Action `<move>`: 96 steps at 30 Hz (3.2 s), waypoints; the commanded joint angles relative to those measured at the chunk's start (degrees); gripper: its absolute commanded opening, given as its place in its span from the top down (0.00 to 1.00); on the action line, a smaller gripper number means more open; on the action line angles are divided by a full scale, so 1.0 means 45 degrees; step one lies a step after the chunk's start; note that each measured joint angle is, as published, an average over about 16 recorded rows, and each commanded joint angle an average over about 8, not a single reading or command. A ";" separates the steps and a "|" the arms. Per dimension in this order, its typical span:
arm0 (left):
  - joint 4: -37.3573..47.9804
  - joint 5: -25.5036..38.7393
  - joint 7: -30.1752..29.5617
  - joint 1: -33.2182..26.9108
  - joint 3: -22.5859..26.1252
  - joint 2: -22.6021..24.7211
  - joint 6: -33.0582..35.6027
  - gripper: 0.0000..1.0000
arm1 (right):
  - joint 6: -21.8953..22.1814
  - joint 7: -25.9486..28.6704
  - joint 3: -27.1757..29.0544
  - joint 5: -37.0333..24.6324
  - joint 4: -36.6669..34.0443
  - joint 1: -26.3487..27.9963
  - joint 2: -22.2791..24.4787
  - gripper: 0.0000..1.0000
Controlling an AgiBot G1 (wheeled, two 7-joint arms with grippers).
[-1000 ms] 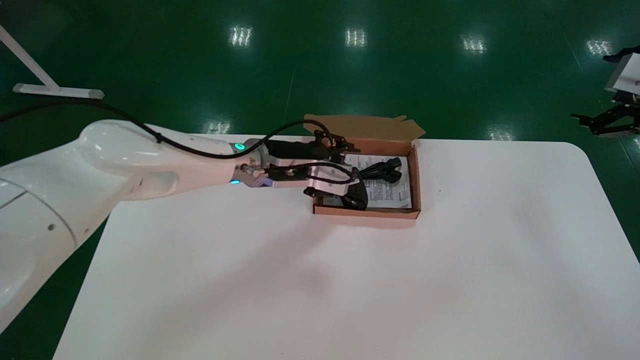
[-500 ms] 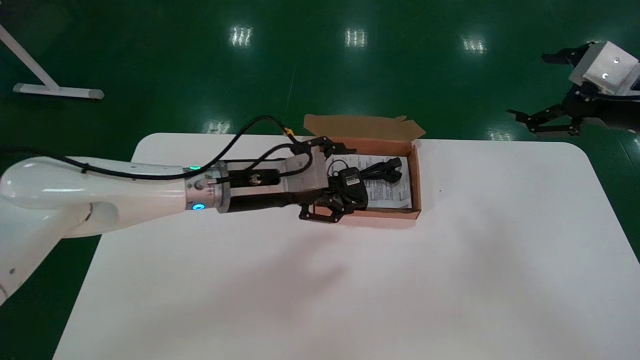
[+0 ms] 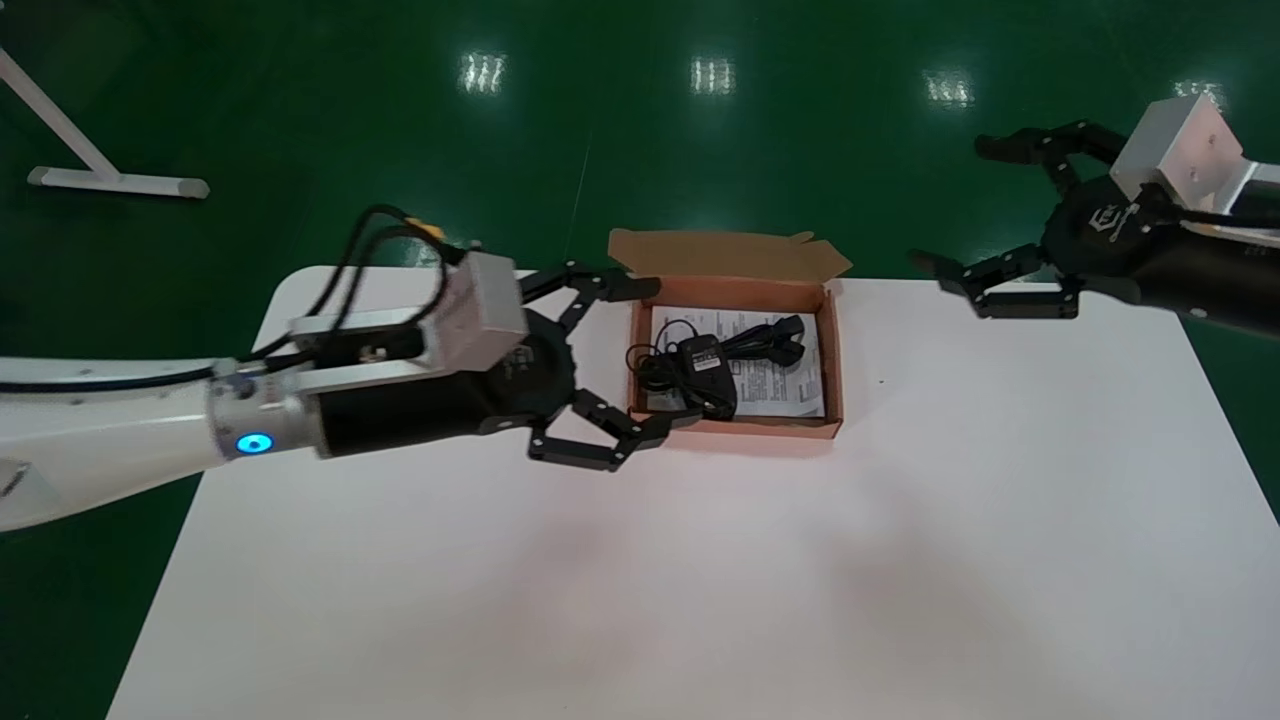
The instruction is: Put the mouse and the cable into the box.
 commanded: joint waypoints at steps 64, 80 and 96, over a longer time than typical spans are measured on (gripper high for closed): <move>-0.5023 -0.0885 -0.6534 0.3605 -0.6339 -0.4438 0.4573 0.00 | -0.3331 0.6334 0.1799 0.5082 0.7631 -0.5420 0.1316 0.00; -0.5002 -0.0876 -0.6515 0.3591 -0.6311 -0.4421 0.4550 0.00 | -0.3315 0.6311 0.1785 0.5048 0.7586 -0.5391 0.1304 0.00; -0.4993 -0.0876 -0.6509 0.3584 -0.6300 -0.4413 0.4546 0.00 | -0.3308 0.6303 0.1782 0.5037 0.7573 -0.5382 0.1304 0.00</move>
